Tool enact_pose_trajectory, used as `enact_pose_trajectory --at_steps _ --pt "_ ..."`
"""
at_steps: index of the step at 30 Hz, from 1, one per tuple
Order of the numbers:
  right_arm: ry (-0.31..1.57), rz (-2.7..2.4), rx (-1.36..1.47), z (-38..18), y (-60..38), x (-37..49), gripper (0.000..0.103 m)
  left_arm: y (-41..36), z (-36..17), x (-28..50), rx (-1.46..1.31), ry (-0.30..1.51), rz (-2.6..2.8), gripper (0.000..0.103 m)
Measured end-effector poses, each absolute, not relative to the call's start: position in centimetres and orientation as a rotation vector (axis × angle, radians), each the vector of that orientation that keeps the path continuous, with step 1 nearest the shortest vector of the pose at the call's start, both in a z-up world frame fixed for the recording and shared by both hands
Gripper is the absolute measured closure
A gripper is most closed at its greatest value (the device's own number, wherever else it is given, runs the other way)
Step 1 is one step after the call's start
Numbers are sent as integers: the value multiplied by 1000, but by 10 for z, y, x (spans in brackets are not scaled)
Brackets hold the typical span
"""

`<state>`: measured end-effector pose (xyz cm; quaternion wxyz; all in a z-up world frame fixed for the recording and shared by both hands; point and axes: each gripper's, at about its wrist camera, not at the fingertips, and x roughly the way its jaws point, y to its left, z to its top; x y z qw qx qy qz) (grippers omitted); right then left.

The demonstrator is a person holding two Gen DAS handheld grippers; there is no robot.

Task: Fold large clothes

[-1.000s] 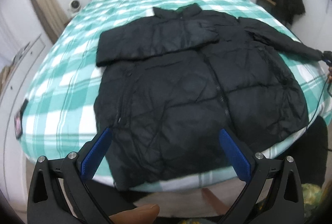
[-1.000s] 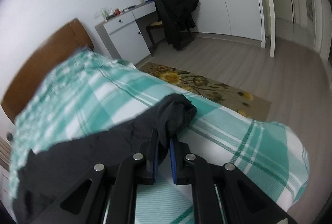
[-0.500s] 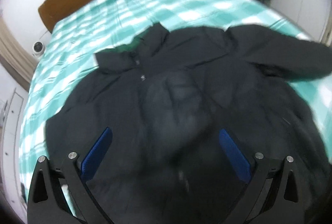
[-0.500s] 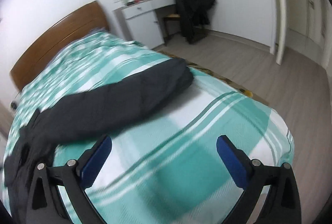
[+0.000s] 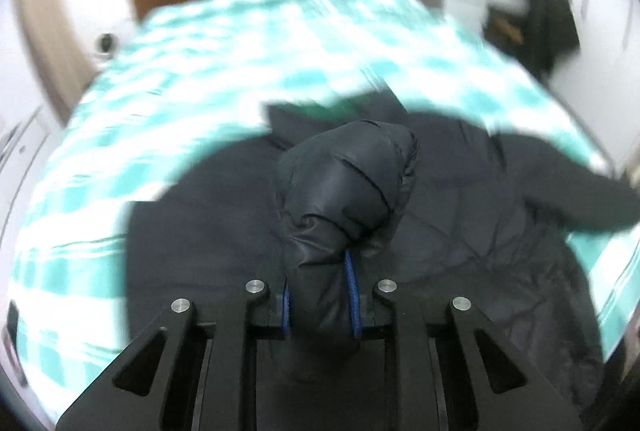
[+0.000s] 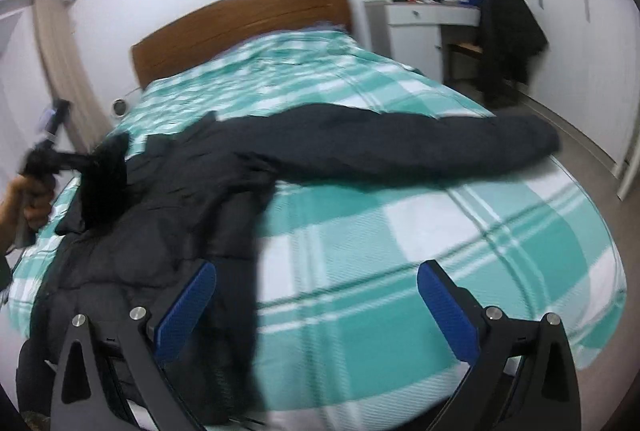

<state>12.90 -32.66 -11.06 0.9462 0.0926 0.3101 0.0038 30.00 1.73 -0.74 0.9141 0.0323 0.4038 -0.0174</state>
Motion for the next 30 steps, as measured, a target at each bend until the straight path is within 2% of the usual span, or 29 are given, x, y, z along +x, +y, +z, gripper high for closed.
enact_pose_trajectory --at_steps 3,7,11,14,16,19,22,24,26,30 --pt "598 41 171 -100 -307 130 0 111 48 252 -27 714 103 82" --pt "612 70 155 -100 -289 137 0 233 63 194 -178 670 297 81" --pt "644 92 167 -102 -274 145 0 329 20 156 -282 707 494 73" --pt "652 108 147 -101 -262 145 0 395 -42 129 -424 779 613 54" --pt "657 113 123 -99 -256 141 0 430 -82 107 -515 819 737 54" --pt "657 104 78 -98 -252 134 0 446 -115 70 -640 810 794 53" --pt "675 88 54 -101 -252 130 0 425 -119 59 -622 779 748 35" --pt "703 79 55 -107 -253 132 0 399 -117 66 -556 773 692 20" --pt "721 72 67 -112 -254 134 0 367 -112 80 -486 759 603 10" --pt "733 76 86 -116 -251 137 0 301 -113 131 -346 767 419 6"
